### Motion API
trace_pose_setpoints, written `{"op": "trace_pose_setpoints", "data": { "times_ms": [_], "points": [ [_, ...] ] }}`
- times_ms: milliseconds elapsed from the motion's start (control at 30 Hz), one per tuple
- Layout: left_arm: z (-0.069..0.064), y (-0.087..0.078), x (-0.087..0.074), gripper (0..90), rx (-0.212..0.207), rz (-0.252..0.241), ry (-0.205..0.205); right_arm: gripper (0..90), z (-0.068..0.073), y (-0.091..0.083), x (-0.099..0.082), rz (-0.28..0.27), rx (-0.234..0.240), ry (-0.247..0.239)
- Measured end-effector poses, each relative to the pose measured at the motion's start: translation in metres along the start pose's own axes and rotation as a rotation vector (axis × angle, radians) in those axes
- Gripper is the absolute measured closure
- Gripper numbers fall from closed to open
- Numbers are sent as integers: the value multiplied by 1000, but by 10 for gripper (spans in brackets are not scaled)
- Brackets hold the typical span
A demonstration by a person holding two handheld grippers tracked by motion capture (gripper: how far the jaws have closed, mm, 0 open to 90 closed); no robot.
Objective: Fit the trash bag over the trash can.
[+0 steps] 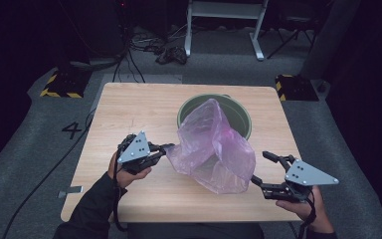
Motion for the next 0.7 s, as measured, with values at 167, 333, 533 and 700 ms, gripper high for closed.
{"op": "trace_pose_setpoints", "data": {
  "times_ms": [167, 333, 533, 700],
  "points": [
    [-2, 0, 1, 899, 12, -4, 4, 222, 4, -20, 4, -2, -25, -9],
    [-6, 3, 4, 899, 28, 4, 23, 216, 14, -38, 14, -40, -8, -8],
    [-10, 7, 6, 899, 52, 25, 43, 199, 39, -51, 31, -78, 54, -50],
    [-10, 10, 7, 899, 50, 31, 45, 193, 56, -47, 43, -72, 53, -90]
  ]
}}
Point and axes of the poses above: each handheld gripper's, and its own axes: y roughly forward along the jaws, x roughly out of its top, z roughly to its left, the point moved 4 cm from there along y, roughly forward along the jaws, and after that the axes turned 13 degrees about z, right-handed, at the moved point
